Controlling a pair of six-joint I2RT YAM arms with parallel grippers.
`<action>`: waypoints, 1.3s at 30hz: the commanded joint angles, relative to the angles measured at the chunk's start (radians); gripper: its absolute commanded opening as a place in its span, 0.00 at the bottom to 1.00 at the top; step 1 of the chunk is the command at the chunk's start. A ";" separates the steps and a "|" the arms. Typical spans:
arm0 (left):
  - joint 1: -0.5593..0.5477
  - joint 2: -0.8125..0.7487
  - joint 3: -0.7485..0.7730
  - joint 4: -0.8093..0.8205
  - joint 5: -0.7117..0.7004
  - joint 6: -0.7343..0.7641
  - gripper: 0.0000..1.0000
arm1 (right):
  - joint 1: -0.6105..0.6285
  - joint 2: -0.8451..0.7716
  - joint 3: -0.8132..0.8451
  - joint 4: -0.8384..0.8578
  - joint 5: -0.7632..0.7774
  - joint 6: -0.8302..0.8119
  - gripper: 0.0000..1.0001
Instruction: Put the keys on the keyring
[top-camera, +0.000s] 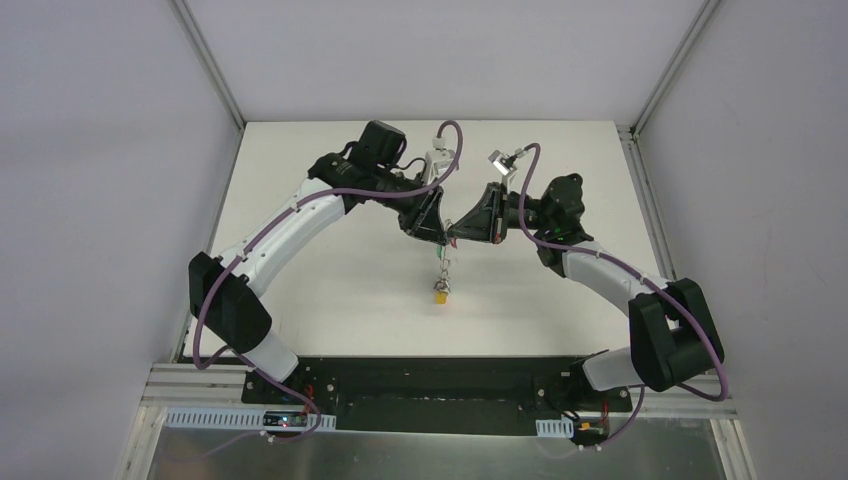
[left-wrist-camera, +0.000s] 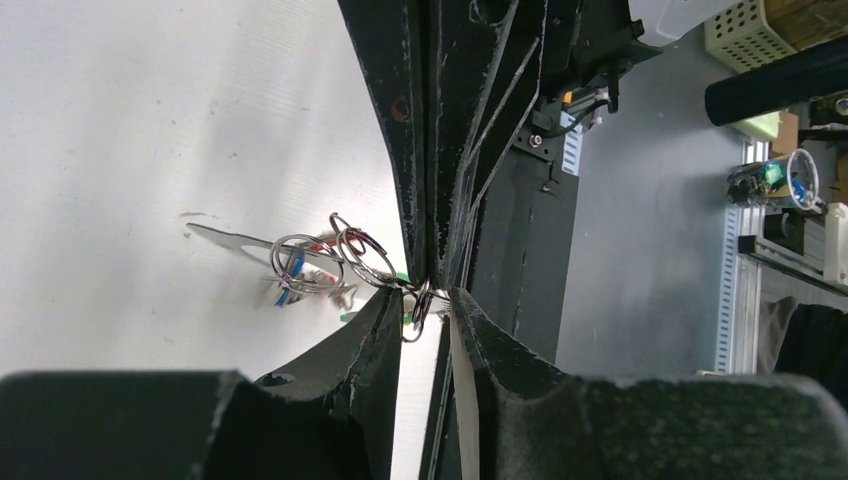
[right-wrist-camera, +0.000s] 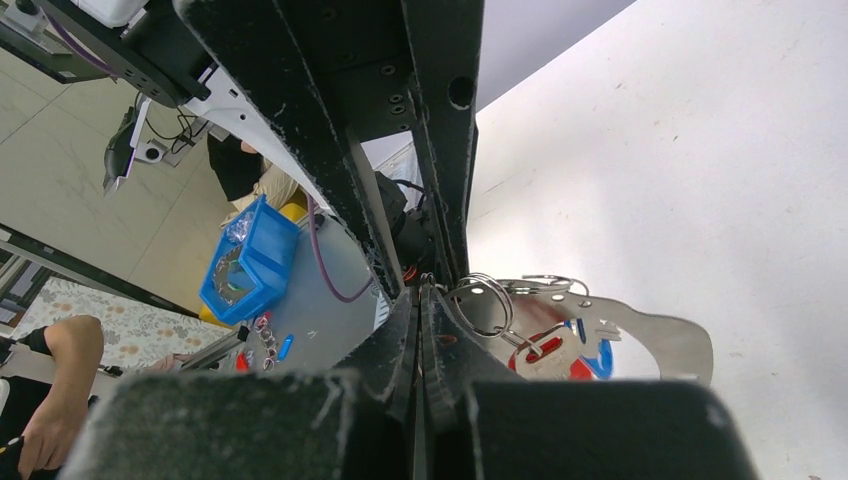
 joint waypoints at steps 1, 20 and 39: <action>0.026 -0.029 -0.023 0.049 0.068 -0.043 0.26 | -0.008 -0.035 0.005 0.058 -0.011 -0.008 0.00; 0.044 -0.024 -0.049 0.120 0.130 -0.108 0.05 | -0.011 -0.031 0.007 0.056 -0.009 -0.010 0.00; -0.024 0.094 0.270 -0.396 -0.097 0.049 0.00 | -0.010 -0.058 0.014 -0.057 -0.048 -0.147 0.17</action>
